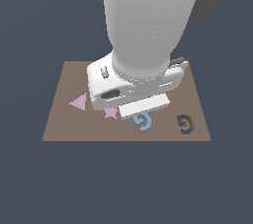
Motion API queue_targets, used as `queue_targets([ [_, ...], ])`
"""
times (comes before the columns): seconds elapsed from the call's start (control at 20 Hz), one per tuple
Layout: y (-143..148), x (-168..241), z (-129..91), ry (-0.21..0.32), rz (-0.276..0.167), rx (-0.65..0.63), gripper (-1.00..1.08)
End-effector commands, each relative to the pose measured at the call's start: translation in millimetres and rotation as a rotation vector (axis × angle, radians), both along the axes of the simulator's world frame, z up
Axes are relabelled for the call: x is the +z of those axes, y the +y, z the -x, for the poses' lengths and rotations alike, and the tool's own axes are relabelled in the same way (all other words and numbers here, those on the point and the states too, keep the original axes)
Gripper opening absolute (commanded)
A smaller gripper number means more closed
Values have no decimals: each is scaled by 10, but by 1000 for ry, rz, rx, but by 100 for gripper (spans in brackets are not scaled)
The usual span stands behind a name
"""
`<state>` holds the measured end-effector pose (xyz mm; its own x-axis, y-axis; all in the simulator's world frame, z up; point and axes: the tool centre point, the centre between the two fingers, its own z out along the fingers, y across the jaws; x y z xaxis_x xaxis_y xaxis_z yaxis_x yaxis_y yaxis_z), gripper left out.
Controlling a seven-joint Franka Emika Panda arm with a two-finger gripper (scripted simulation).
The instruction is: Insert a designated object into the corresponding slot on a board.
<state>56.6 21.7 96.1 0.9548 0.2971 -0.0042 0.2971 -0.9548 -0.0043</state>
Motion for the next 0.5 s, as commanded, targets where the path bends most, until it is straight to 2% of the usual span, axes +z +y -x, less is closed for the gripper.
queue_targets([
  [0.0, 63, -132, -103, -2, 0, 61, 100],
  [0.45, 225, -410, -312, -5, 2, 191, 100],
])
